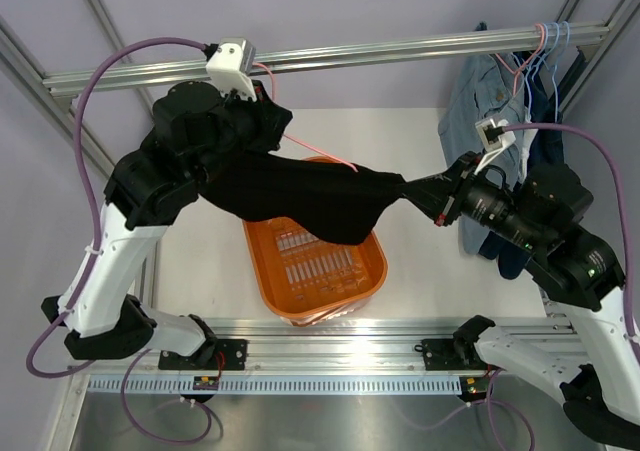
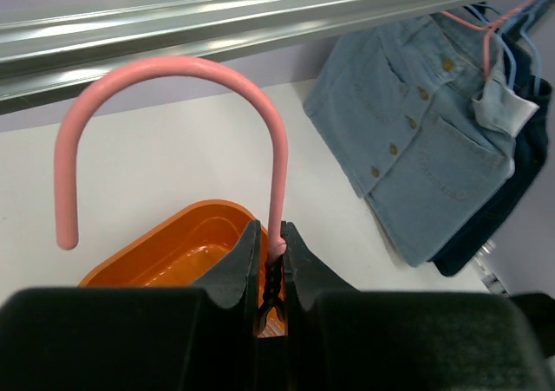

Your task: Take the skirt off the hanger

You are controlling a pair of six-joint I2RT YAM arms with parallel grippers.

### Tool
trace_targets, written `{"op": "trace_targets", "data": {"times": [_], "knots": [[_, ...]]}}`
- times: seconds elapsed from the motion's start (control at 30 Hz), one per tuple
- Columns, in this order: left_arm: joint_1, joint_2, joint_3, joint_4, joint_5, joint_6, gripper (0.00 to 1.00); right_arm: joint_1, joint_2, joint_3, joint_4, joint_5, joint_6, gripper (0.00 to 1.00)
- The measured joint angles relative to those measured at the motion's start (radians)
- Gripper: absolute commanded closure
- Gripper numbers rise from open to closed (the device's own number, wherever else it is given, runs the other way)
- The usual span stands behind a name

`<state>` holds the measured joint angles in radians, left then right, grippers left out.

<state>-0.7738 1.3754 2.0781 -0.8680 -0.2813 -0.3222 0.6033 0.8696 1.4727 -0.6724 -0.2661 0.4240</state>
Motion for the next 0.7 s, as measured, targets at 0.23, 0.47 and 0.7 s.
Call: {"op": "trace_targets", "data": {"times": [0.23, 0.47, 0.7], "knots": [[0.008, -0.126, -0.09, 0.005, 0.067, -0.003, 1.0, 0.009, -0.042, -0.021, 0.003, 0.062, -0.002, 1.0], [0.014, -0.277, -0.222, 0.04, 0.082, -0.015, 1.0, 0.017, -0.039, 0.04, -0.043, 0.089, -0.018, 1.0], [0.023, -0.358, -0.26, 0.042, 0.126, -0.014, 1.0, 0.019, -0.033, 0.014, -0.03, 0.071, -0.022, 1.0]]}}
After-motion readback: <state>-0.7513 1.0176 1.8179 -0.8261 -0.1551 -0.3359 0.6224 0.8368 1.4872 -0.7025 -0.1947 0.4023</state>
